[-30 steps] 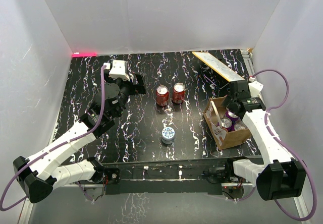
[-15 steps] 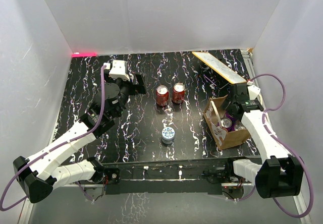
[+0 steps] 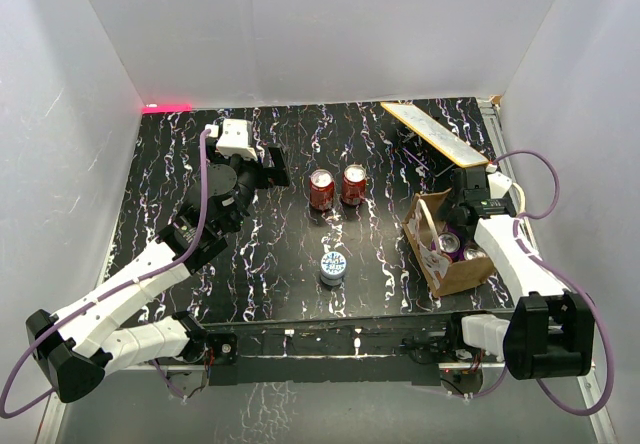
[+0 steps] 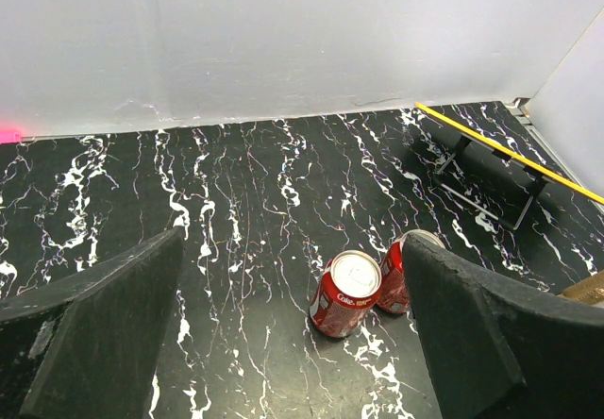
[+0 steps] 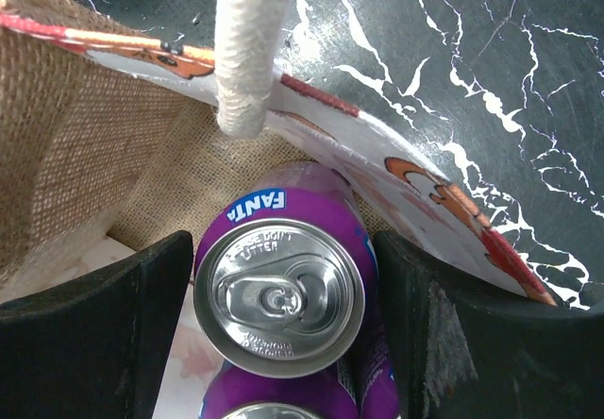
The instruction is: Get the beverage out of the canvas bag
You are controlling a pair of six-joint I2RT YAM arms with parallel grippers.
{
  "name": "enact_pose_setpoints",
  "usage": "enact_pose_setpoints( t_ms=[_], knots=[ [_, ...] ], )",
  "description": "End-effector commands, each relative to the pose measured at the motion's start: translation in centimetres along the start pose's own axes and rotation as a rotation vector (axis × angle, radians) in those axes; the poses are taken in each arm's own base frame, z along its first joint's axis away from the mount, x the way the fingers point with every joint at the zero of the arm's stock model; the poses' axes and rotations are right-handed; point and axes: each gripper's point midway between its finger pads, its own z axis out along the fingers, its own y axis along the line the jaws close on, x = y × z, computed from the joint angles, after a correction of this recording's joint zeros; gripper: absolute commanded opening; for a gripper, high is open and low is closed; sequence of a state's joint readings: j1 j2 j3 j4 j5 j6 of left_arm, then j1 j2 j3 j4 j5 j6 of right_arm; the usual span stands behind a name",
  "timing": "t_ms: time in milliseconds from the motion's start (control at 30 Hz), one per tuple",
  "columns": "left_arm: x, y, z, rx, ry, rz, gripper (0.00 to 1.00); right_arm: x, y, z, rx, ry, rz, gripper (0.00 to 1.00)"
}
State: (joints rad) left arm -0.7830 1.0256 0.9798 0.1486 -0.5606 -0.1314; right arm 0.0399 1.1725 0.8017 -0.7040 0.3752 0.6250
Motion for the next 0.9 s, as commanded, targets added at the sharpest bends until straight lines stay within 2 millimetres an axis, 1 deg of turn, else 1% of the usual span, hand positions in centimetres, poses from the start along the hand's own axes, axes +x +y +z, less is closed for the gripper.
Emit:
enact_pose_setpoints(
  t_ms=[0,267,400,533,667,867],
  knots=[
    [-1.5,-0.2,-0.3,0.011,-0.035,-0.026,0.97,-0.2,0.3,0.8,-0.01,-0.017,0.027,0.78],
    [-1.6,-0.2,-0.4,0.014,-0.038,-0.028,0.97,0.0,0.3,1.0,-0.017,-0.017,0.031,0.76],
    [-1.7,-0.3,-0.4,0.017,-0.039,-0.031,0.97,0.0,0.4,0.9,-0.031,-0.022,0.038,0.74],
    [-1.6,-0.3,-0.4,0.02,-0.037,-0.031,0.97,-0.1,0.5,0.7,-0.044,-0.029,0.041,0.68],
    [-1.7,-0.3,-0.5,0.021,-0.039,-0.033,0.97,-0.8,0.7,-0.1,-0.064,-0.054,0.052,0.62],
    [-1.8,-0.3,-0.5,0.023,-0.041,-0.037,0.97,-2.8,0.7,-2.1,-0.084,-0.116,0.076,0.55]
  ],
)
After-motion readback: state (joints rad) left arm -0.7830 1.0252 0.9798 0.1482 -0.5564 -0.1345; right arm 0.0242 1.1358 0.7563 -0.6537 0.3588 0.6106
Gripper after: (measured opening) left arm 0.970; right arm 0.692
